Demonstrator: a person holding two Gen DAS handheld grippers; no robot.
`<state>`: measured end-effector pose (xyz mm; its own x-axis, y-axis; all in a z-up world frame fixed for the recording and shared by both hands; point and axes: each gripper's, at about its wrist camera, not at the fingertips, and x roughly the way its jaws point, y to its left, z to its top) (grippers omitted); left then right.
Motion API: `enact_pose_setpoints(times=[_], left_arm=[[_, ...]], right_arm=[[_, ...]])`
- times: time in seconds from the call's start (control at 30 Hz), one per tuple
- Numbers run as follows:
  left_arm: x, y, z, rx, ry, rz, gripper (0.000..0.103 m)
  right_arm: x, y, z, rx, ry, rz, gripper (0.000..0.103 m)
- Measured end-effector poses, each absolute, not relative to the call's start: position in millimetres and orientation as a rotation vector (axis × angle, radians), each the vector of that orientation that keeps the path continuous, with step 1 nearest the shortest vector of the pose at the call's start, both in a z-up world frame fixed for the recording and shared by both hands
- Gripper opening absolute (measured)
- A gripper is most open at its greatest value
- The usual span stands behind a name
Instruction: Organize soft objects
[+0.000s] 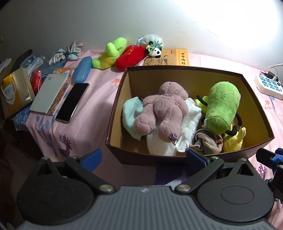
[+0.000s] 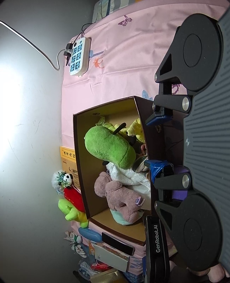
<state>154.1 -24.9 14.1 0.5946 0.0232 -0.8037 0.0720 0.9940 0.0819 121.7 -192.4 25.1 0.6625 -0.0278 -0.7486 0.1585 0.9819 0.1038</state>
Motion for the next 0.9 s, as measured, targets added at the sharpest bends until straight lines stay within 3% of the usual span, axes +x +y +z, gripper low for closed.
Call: enact_pose_setpoints(times=[0.9], left_arm=[[161.4,-34.8,20.5,0.166,0.854,-0.036,0.101]], right_arm=[[128.7,-204.2,13.6,0.198,0.851,-0.115,0.026]])
